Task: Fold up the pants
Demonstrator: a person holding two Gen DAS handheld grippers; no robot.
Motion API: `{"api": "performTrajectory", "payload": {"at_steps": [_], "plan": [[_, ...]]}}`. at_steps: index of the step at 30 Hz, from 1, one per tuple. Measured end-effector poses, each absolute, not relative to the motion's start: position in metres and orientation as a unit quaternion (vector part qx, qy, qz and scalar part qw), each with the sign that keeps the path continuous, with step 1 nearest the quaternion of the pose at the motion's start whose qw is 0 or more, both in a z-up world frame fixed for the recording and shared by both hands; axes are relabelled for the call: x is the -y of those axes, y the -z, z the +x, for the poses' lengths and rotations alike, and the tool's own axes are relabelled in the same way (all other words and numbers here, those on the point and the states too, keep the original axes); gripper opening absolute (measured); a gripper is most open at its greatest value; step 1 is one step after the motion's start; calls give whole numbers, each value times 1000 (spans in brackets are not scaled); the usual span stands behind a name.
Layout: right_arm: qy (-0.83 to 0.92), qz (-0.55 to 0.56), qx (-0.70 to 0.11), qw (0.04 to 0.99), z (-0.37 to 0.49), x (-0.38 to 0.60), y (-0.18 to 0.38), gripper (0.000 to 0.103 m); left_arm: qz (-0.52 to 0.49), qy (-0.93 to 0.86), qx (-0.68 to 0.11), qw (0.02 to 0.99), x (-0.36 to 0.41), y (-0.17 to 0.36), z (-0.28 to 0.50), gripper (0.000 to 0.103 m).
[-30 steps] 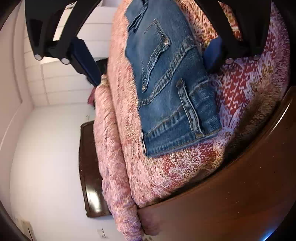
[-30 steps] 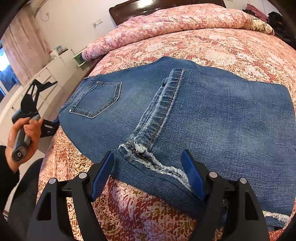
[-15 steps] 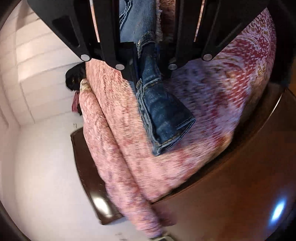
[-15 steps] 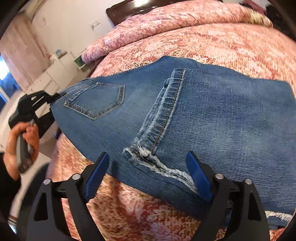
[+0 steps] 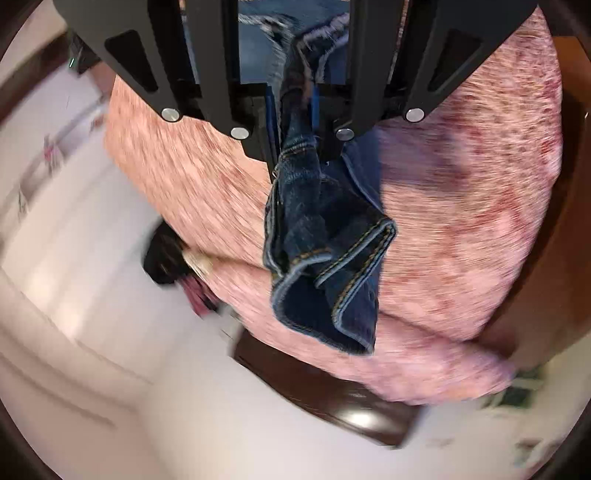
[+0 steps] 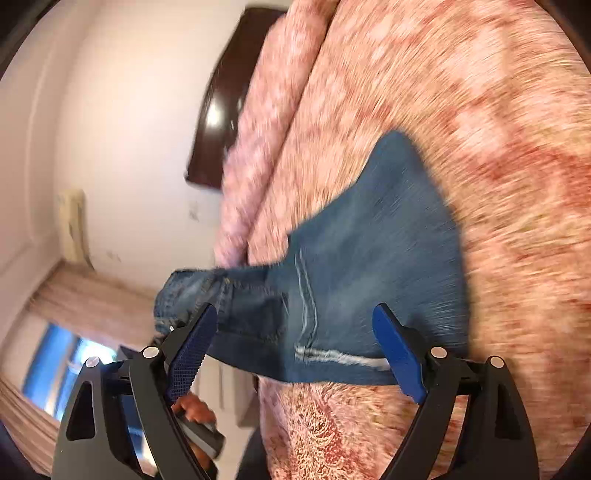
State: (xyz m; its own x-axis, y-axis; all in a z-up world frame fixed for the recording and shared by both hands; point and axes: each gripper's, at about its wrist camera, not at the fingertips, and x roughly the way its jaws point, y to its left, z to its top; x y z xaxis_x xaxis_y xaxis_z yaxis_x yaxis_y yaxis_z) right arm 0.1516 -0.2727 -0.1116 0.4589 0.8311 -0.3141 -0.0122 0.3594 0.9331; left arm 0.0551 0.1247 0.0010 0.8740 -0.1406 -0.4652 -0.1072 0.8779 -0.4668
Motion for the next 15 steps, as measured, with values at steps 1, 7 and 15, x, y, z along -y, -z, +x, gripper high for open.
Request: {"api": "performTrajectory", "payload": {"at_steps": [1,7,15], "plan": [[-294,494,-413,707,146,285,114,85,-226,26,-254,940,-108,-2,56,12],[-281,542,-384,693,144,310,133,85,-109,116,-322,933,-5,27,77,12],[-287,545,-377,691,139,322,141,85,30,188,-441,877,87,108,80,10]]}}
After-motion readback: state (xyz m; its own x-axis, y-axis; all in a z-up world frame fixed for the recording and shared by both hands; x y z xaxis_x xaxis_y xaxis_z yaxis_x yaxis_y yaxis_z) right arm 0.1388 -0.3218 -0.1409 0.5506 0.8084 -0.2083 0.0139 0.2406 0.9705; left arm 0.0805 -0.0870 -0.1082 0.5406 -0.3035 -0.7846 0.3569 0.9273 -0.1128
